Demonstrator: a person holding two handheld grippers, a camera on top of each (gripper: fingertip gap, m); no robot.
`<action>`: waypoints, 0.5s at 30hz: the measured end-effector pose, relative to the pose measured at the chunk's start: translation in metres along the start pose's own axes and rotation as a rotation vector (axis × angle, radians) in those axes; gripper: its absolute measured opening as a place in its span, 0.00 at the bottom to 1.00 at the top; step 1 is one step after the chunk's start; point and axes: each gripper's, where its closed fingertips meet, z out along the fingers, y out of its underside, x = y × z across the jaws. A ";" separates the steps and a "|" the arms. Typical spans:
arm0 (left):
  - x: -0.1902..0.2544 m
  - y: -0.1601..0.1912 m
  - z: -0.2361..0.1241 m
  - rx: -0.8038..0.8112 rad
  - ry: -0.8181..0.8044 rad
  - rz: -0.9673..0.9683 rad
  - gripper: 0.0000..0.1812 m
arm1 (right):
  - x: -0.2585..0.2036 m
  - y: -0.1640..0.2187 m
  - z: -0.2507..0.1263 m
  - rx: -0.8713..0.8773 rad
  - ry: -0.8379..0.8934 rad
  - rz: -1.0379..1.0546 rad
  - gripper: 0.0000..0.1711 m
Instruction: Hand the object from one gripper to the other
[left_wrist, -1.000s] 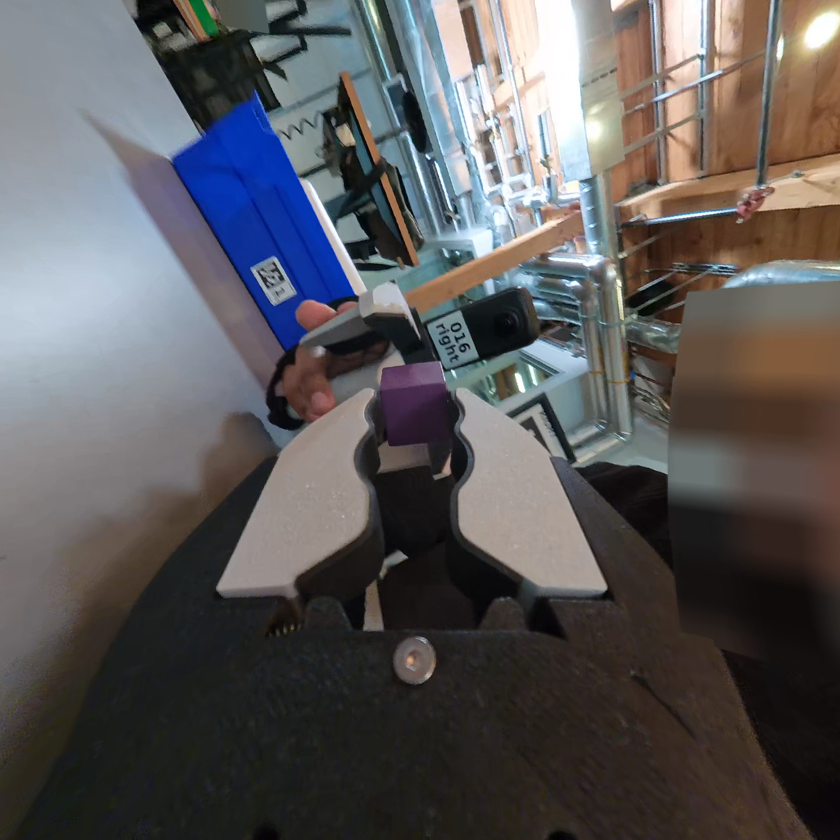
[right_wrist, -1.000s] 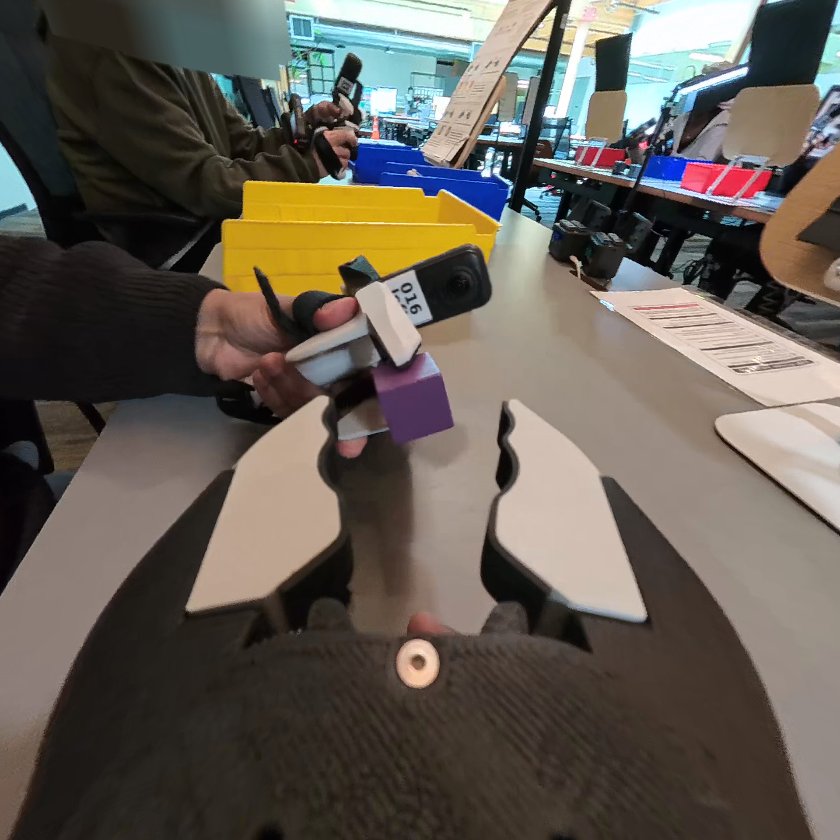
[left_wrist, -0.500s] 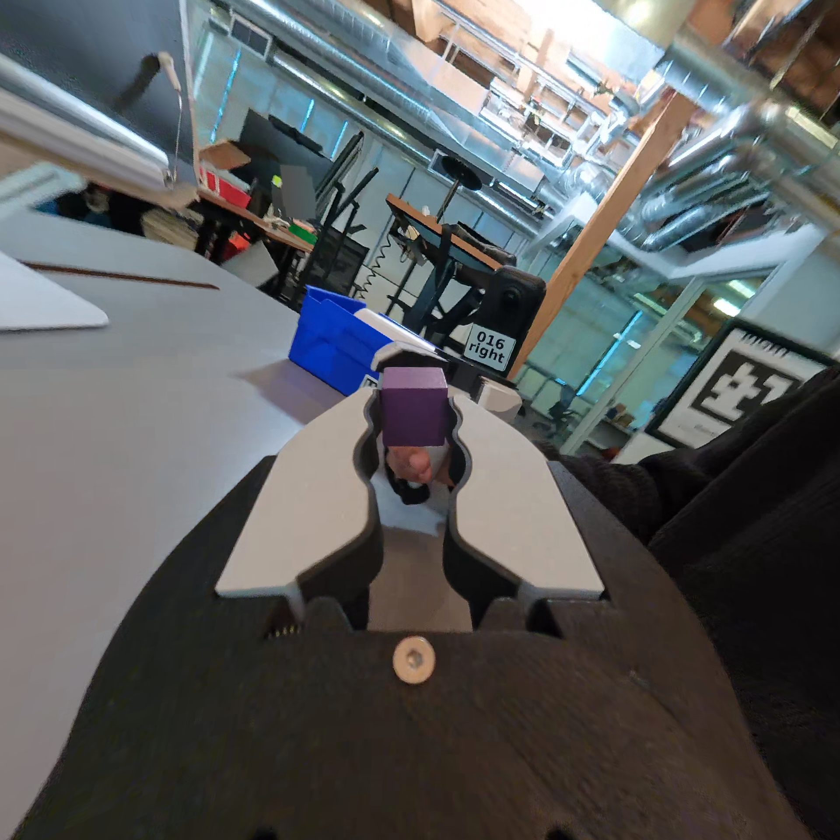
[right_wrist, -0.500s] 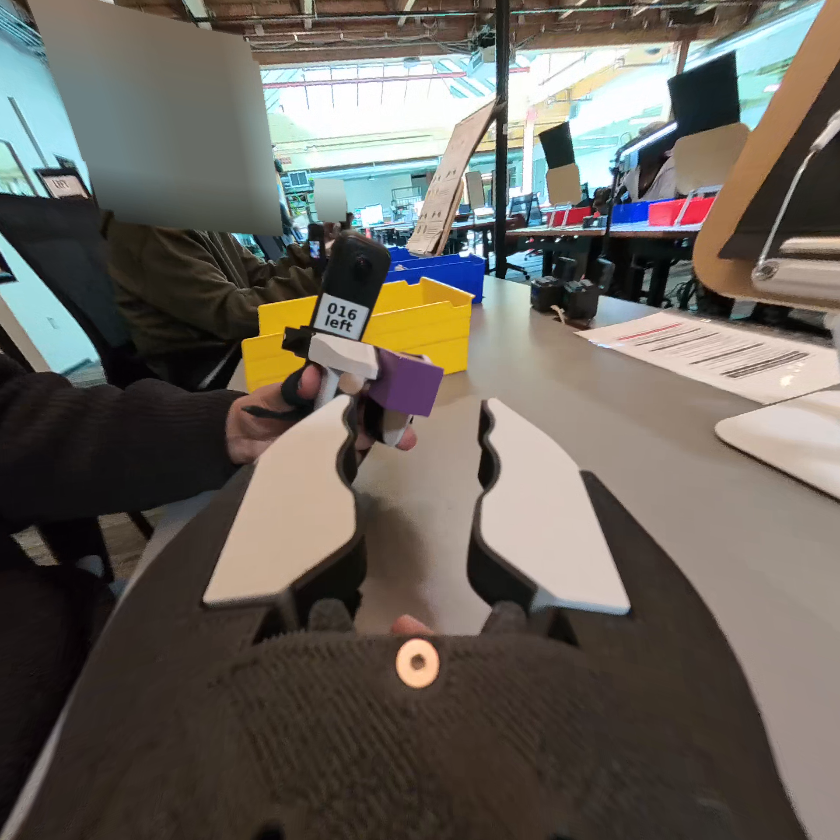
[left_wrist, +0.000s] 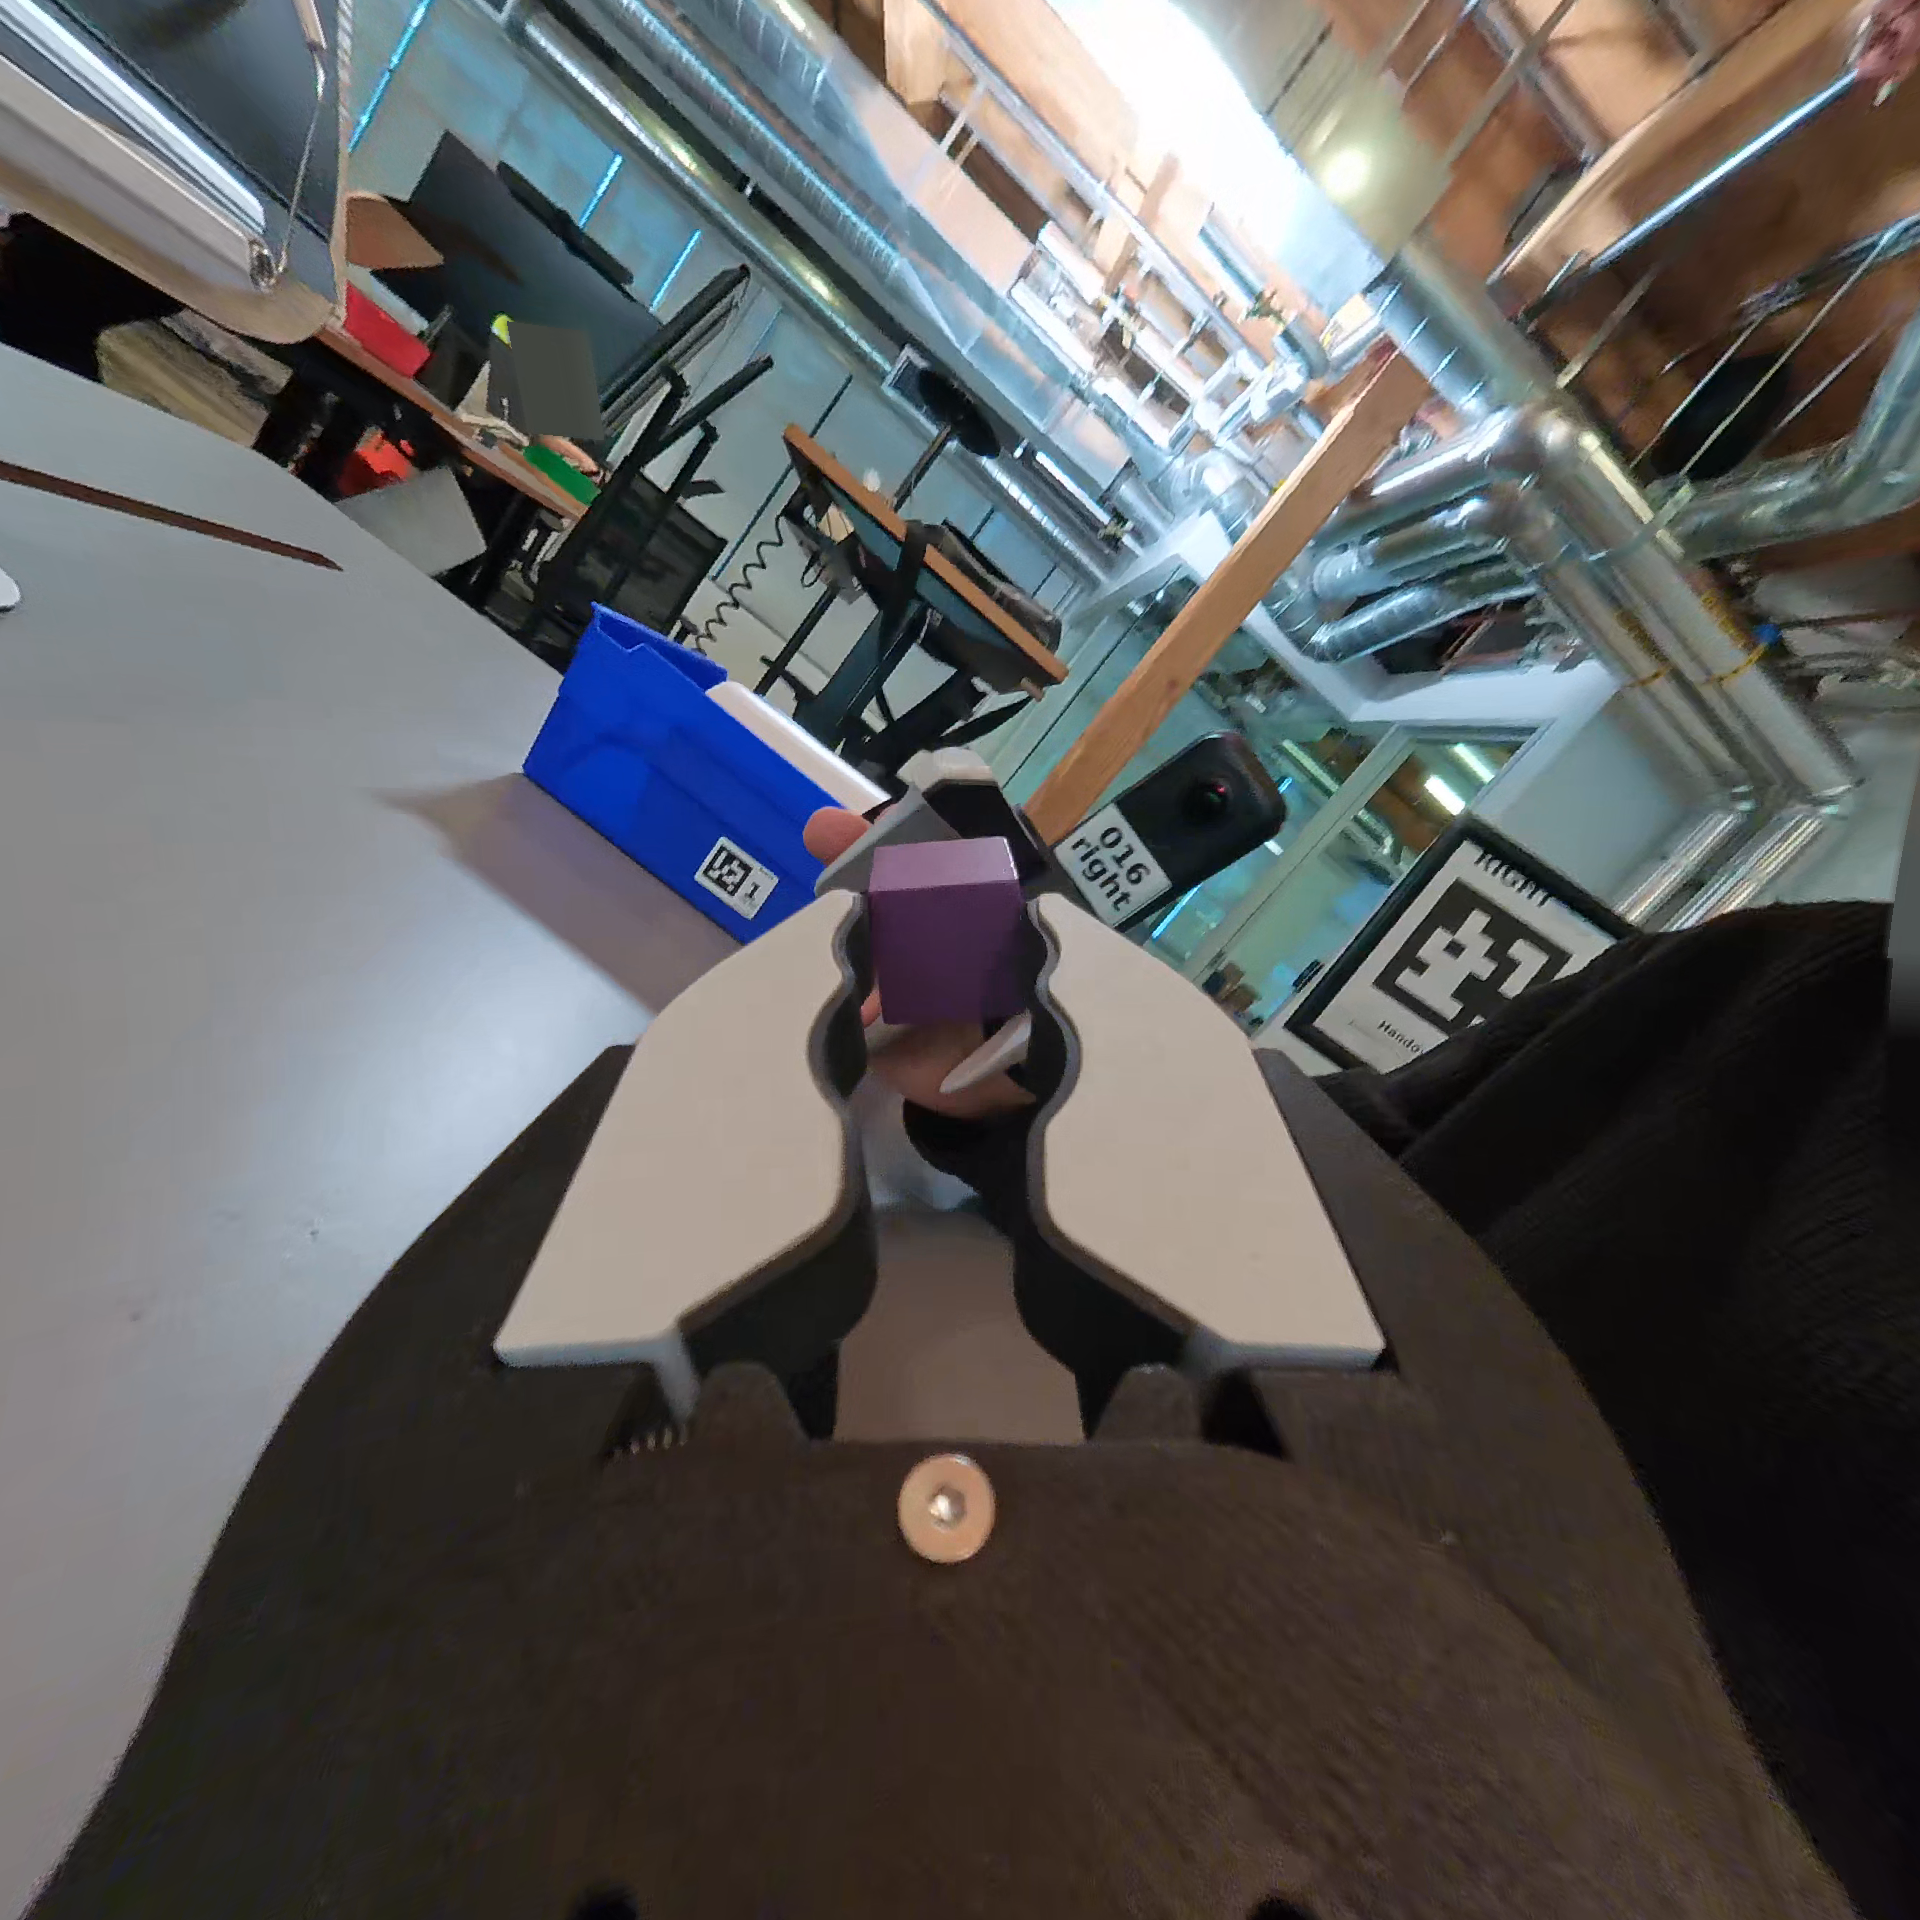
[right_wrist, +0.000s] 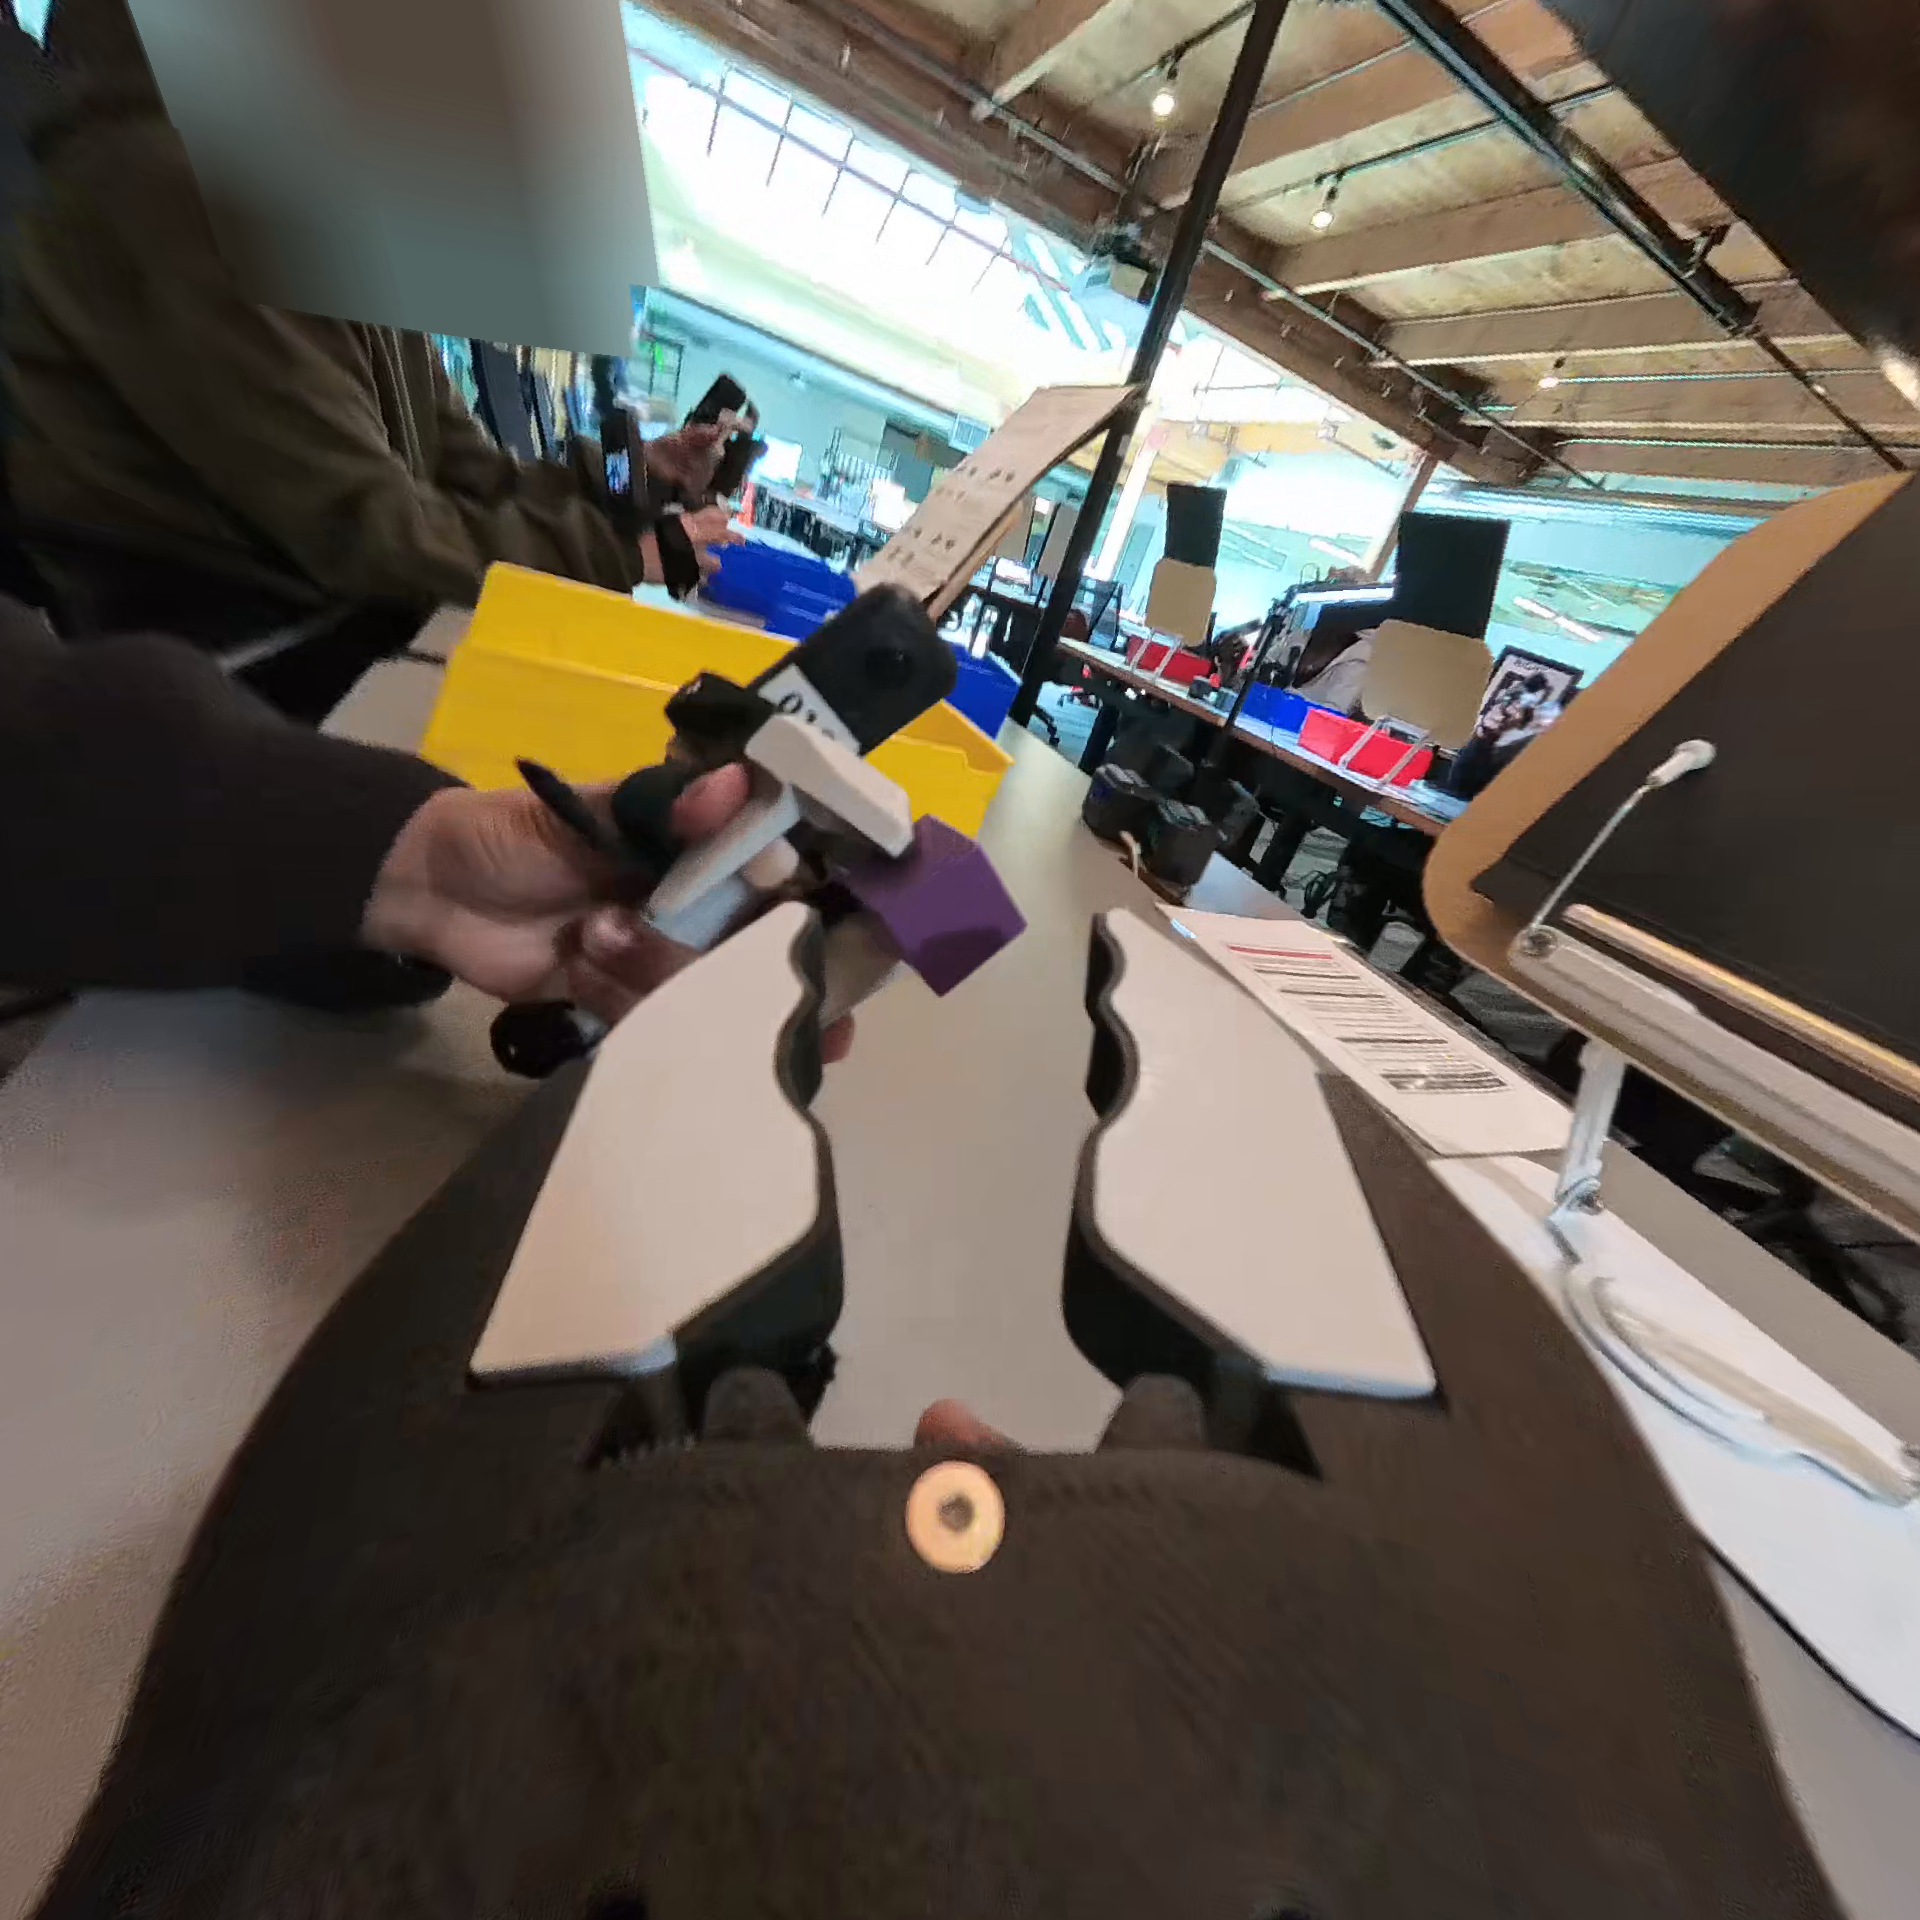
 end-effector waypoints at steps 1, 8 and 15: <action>0.000 0.002 0.001 -0.021 -0.011 0.019 0.15 | -0.003 0.003 0.002 -0.012 -0.008 -0.018 0.29; 0.005 0.017 0.011 -0.095 -0.014 0.110 0.15 | -0.011 0.010 0.007 -0.052 -0.025 -0.032 0.31; 0.012 0.008 0.007 -0.054 0.013 0.191 0.15 | -0.008 0.005 0.001 0.001 -0.144 0.344 0.28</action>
